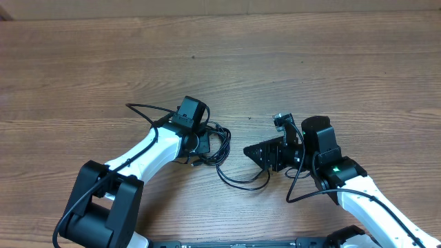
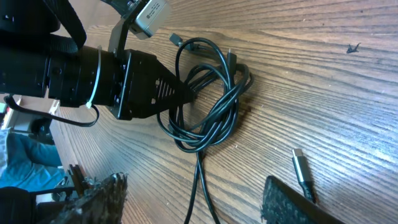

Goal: Untangle cables

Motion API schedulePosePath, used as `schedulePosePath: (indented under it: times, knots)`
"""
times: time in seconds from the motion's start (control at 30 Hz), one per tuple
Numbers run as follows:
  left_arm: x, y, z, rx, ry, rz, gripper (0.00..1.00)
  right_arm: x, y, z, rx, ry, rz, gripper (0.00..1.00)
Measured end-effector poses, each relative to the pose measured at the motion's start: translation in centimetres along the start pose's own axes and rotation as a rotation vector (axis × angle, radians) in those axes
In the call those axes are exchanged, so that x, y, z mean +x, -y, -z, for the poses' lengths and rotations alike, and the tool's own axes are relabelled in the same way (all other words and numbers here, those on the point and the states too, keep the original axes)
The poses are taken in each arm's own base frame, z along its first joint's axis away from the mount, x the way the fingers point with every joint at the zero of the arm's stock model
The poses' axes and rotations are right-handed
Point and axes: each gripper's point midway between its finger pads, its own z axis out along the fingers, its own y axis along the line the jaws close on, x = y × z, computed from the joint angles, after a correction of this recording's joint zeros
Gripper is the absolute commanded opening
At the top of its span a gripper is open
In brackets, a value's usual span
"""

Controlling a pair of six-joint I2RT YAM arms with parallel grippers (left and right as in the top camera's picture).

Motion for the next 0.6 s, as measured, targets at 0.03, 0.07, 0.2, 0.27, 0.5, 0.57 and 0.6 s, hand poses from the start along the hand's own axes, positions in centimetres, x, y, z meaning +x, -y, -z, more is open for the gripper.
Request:
schedulePosePath:
  times: [0.03, 0.07, 0.2, 0.27, 0.5, 0.57, 0.6]
  knots:
    - [0.0, 0.0, 0.0, 0.0, 0.0, -0.003, 0.04, 0.0, 0.0, 0.0, 0.0, 0.0, -0.009, 0.67]
    - [0.0, 0.0, 0.0, 0.0, -0.001, -0.004, 0.04, 0.0, 0.0, 0.0, -0.001, 0.0, -0.029, 0.66]
    - [-0.3, 0.2, 0.7, 0.01, 0.018, -0.068, 0.04, 0.0, -1.0, 0.0, -0.055, -0.01, -0.121, 0.65]
    - [-0.8, 0.6, 2.1, 0.031, 0.062, -0.127, 0.04, -0.2, -2.1, 0.1, -0.116, -0.016, -0.157, 0.63]
    - [-2.9, 3.9, 9.0, 0.104, 0.304, -0.337, 0.04, -1.2, -5.5, 0.8, -0.293, -0.034, -0.252, 0.44]
    - [-2.9, 4.4, 9.8, 0.104, 0.335, -0.369, 0.04, -1.3, -5.9, 1.0, -0.314, -0.043, -0.282, 0.41]
    - [-2.9, 4.8, 10.2, 0.093, 0.358, -0.392, 0.04, -1.2, -6.2, 1.1, -0.33, -0.055, -0.309, 0.4]
